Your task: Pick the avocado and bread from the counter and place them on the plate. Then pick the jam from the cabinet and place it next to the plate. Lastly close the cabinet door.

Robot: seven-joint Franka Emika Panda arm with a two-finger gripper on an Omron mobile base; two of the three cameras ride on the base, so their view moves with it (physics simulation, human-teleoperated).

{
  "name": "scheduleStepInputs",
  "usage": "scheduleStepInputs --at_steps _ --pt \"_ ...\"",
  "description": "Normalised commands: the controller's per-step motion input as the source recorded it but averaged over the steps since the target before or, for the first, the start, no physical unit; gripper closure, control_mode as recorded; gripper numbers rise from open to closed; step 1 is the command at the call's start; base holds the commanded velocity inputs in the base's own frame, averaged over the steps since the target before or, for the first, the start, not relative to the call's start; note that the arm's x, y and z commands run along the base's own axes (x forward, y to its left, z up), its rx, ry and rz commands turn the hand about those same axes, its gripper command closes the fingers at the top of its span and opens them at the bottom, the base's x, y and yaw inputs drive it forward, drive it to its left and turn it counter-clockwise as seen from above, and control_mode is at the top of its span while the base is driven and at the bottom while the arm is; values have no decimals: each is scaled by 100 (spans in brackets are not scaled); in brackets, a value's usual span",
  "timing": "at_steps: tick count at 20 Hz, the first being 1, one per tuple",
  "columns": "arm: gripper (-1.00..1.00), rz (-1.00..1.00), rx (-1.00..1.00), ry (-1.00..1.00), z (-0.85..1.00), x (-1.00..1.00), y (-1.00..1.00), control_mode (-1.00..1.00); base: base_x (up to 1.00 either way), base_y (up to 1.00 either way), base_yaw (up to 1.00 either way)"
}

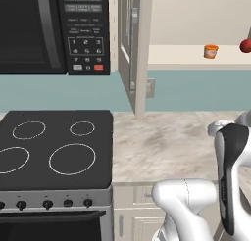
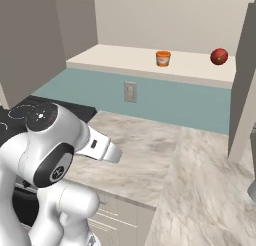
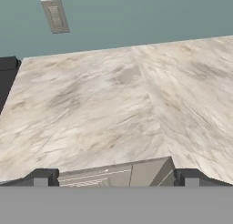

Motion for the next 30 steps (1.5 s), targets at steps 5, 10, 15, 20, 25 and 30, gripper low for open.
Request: scheduleStepInputs --at_steps 5,10,15,20,25,30 --pt "-100 -15 0 -14 15 -12 0 -100 0 0 0" --pt "-100 -11 0 -17 24 -16 0 -100 0 0 0" --pt "-100 -4 0 -17 28 -21 0 -100 0 0 0" --pt "-100 0 0 -11 30 -9 0 -100 0 0 0" --pt "-100 0 -2 -5 32 -1 0 -100 0 0 0" --pt "-100 0 -6 0 33 0 0 -100 0 0 0"
